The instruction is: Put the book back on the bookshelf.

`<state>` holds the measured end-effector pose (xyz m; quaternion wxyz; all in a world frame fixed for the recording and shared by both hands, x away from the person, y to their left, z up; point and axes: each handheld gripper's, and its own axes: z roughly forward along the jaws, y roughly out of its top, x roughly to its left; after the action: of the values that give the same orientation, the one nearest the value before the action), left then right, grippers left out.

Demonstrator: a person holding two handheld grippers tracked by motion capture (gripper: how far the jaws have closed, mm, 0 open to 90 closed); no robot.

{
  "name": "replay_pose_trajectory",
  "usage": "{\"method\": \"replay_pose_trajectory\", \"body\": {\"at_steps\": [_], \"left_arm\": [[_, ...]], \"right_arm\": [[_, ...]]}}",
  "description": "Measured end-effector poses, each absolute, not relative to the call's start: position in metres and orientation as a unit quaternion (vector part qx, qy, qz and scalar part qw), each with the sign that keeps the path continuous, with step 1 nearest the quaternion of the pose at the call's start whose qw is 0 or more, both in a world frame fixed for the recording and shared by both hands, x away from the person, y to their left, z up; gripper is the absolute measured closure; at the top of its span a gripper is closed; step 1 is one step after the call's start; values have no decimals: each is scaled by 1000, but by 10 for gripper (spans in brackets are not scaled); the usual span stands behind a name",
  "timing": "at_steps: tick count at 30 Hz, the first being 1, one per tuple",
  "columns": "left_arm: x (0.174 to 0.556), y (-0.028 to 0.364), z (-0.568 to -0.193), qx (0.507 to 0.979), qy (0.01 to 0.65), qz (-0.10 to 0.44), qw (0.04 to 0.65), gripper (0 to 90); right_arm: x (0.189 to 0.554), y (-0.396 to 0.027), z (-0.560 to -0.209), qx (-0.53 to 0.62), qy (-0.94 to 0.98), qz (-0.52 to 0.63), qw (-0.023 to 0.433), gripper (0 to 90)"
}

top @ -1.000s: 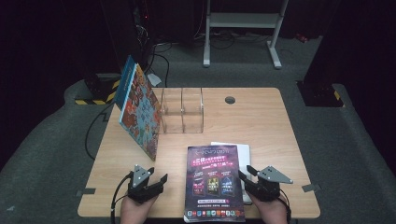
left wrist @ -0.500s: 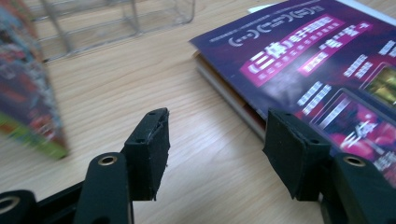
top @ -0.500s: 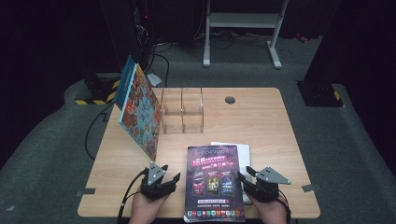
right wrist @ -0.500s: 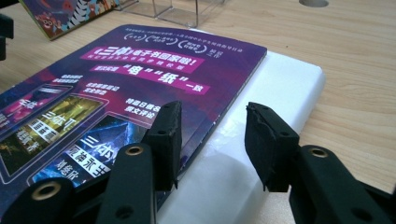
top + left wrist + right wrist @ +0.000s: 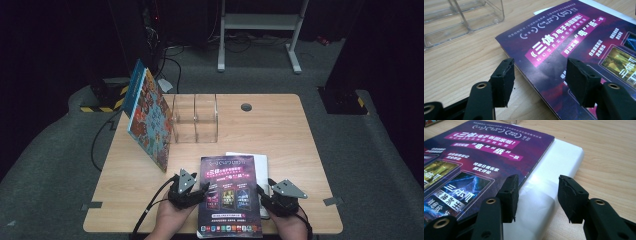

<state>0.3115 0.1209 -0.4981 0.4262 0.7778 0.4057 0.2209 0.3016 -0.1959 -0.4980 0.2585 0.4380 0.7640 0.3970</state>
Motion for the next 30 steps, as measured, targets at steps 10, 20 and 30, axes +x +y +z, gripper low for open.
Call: {"method": "replay_pose_trajectory", "body": {"at_steps": [10,20,30], "left_arm": [[314,115,-511,793,402,221,402,409],[319,124,-517,791,413,247,378,403],[318,130,-511,774,424,249,399,417]], "right_arm": [[300,-190,-498,439,767,385,264,557],[301,-173,-496,424,776,384,265,564],[305,-161,-491,423,775,391,261,522]]}}
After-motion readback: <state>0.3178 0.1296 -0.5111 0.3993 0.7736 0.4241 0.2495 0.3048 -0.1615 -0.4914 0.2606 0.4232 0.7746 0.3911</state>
